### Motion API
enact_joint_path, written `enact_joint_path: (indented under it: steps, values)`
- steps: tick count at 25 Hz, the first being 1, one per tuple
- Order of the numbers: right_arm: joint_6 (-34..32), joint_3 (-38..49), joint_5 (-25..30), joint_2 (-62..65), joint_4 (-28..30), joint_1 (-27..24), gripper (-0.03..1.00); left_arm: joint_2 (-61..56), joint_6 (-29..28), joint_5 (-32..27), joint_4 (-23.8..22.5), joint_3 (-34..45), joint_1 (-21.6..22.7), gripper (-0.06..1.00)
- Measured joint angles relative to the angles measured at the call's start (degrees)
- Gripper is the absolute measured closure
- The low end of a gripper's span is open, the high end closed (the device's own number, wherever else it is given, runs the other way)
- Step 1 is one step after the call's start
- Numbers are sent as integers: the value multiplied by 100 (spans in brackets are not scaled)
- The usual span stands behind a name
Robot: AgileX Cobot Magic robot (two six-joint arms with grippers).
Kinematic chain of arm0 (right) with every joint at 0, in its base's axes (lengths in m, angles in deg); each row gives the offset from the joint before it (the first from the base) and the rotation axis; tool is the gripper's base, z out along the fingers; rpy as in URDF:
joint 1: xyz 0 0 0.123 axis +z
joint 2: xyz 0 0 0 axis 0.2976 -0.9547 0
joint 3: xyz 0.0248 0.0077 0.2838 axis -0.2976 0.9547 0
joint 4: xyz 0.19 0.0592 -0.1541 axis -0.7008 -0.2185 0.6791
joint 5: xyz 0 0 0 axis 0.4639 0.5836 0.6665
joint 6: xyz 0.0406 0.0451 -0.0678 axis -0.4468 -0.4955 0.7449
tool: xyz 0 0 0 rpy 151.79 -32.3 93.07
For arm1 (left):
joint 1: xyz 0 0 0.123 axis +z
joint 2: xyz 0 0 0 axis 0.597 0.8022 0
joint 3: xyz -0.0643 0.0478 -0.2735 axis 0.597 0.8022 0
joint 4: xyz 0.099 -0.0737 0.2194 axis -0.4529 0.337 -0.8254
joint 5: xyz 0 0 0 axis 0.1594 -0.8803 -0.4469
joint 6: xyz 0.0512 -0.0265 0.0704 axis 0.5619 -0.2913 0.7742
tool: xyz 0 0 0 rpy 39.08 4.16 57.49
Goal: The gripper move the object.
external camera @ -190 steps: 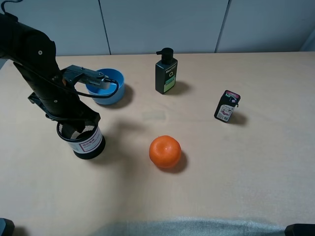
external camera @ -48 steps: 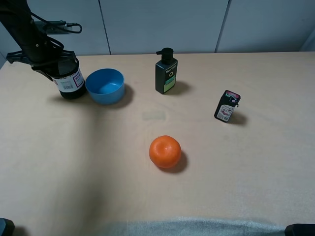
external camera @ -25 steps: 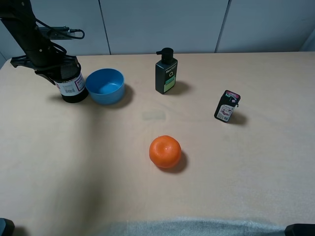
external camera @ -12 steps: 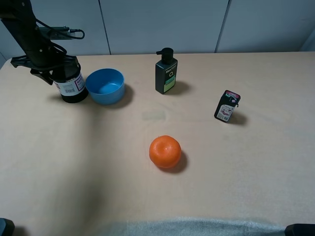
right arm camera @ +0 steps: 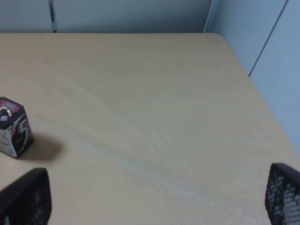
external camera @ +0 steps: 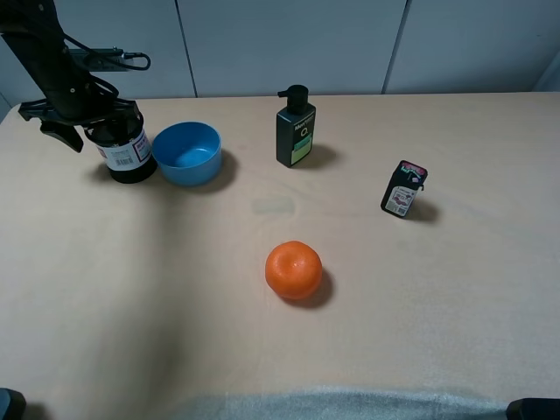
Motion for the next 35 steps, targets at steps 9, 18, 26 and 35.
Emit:
enact_joint_path:
  steps: [9, 18, 26, 35]
  values:
    - [0, 0, 0, 0, 0, 0, 27, -151, 0, -376, 0, -280, 7, 15]
    - [0, 0, 0, 0, -5, 0, 27, -836, 15, -870, 0, -334, 7, 15]
    - [0, 0, 0, 0, -5, 0, 27, -1728, 128, -1277, 0, -334, 7, 15]
    - [0, 0, 0, 0, -5, 0, 27, -2733, 164, -1660, -13, -334, 7, 15]
